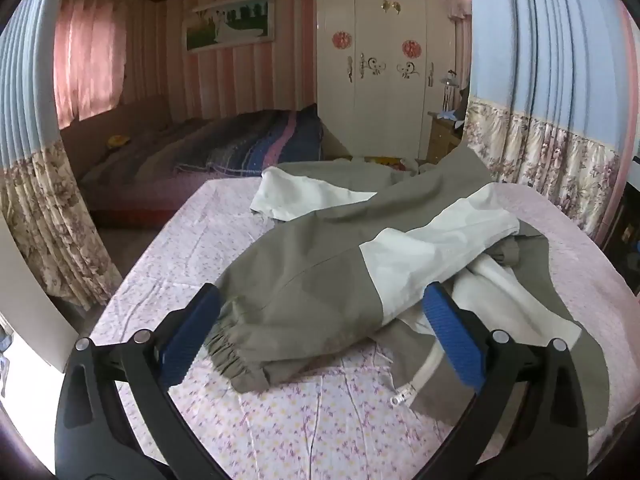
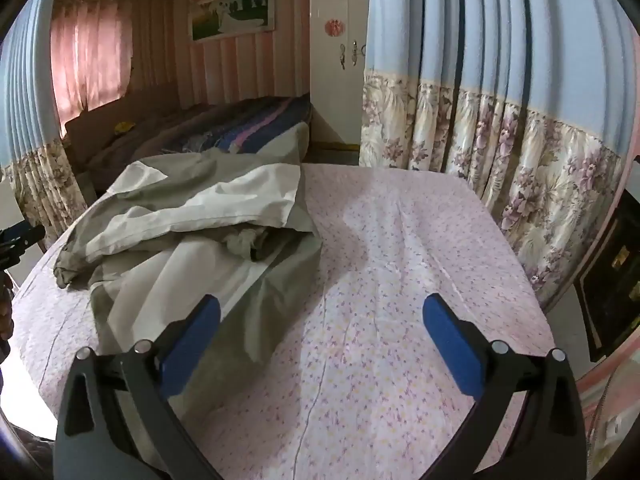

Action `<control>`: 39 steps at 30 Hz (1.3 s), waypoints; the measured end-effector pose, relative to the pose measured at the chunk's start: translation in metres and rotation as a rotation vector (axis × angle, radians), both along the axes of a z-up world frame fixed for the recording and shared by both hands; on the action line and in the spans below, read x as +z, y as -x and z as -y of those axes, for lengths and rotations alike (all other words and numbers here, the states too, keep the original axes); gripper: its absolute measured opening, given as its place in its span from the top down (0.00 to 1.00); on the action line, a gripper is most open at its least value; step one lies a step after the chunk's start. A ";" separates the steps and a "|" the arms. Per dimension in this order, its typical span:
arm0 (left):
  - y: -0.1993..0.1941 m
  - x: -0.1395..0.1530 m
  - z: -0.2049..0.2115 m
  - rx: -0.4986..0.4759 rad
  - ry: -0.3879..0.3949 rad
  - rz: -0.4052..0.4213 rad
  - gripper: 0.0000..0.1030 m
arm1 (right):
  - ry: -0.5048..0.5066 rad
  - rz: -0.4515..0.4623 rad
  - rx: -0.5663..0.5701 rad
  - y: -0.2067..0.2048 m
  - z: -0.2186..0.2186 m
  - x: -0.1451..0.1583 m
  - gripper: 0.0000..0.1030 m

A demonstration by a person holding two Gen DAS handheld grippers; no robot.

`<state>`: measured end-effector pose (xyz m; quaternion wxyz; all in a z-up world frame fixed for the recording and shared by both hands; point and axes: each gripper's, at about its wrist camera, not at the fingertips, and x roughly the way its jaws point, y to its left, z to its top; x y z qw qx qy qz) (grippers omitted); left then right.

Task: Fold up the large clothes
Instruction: 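Approach the olive-green jacket on the bed with both grippers open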

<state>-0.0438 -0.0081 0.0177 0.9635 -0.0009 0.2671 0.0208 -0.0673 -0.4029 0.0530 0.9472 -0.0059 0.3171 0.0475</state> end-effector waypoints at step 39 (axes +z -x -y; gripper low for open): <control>0.063 -0.003 -0.028 0.064 -0.026 0.008 0.03 | -0.005 0.068 -0.052 0.058 0.009 0.000 0.02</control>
